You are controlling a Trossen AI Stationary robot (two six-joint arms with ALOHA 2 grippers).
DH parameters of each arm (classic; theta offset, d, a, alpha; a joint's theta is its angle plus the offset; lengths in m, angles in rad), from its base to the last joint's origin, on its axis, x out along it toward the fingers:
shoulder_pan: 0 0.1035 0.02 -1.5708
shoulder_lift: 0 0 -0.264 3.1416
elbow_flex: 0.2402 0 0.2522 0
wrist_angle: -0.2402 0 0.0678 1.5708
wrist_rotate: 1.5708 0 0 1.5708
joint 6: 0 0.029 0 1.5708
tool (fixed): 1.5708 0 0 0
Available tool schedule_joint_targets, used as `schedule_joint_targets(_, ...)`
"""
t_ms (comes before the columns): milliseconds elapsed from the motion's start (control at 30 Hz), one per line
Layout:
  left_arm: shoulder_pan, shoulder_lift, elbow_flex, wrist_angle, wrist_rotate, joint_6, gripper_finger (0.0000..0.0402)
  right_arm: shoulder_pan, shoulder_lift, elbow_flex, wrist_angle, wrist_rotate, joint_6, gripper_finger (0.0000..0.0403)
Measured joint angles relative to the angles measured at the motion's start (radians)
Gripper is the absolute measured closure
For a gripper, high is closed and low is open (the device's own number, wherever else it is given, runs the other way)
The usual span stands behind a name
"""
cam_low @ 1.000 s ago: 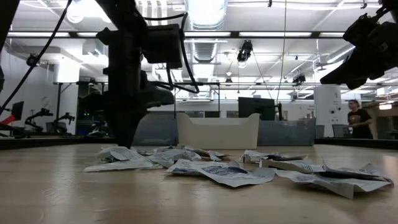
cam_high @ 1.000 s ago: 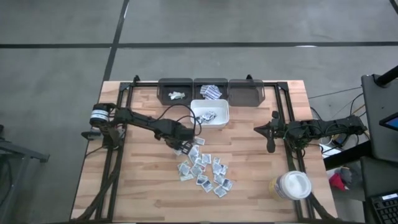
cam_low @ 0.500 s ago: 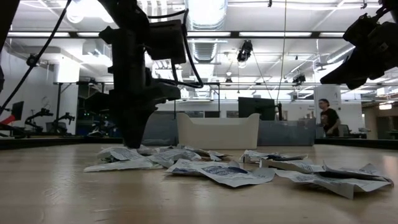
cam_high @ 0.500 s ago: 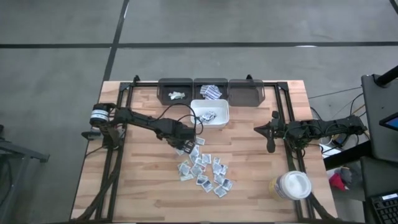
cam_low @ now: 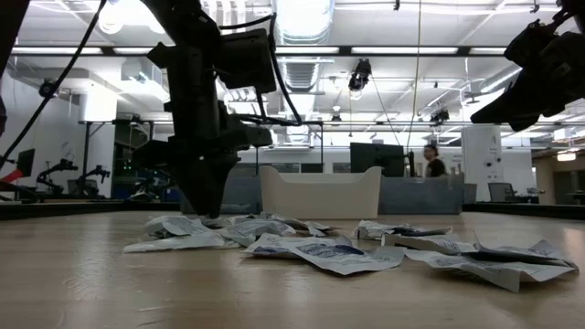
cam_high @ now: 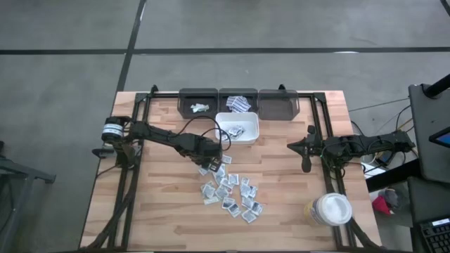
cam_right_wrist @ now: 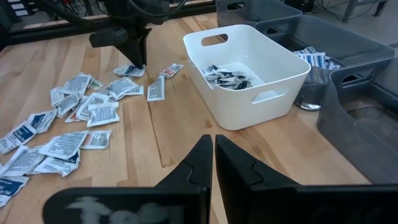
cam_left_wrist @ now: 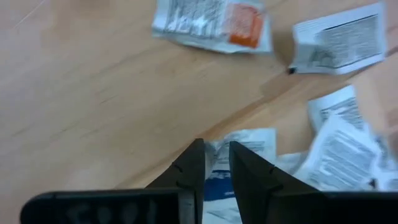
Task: Pick & Place First Aid Supplies
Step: Put the blue alcohol pad into the white bin
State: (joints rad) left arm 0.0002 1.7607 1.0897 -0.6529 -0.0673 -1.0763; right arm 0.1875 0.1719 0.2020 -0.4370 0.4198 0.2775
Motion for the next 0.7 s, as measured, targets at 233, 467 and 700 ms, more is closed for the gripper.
schedule_joint_targets(233,0.000,0.000,-0.005,0.010,-0.001,0.025,0.0335,0.000,0.000,0.000,0.000,0.000,0.000,0.0385)
schedule_joint_targets(467,0.000,0.000,-0.033,0.113,-0.075,0.029,0.0369,0.000,0.000,0.000,0.000,0.000,0.000,0.0385)
schedule_joint_targets(700,0.000,0.000,-0.044,0.130,-0.109,0.034,0.0398,0.000,0.000,0.000,0.000,0.000,0.000,0.0385)
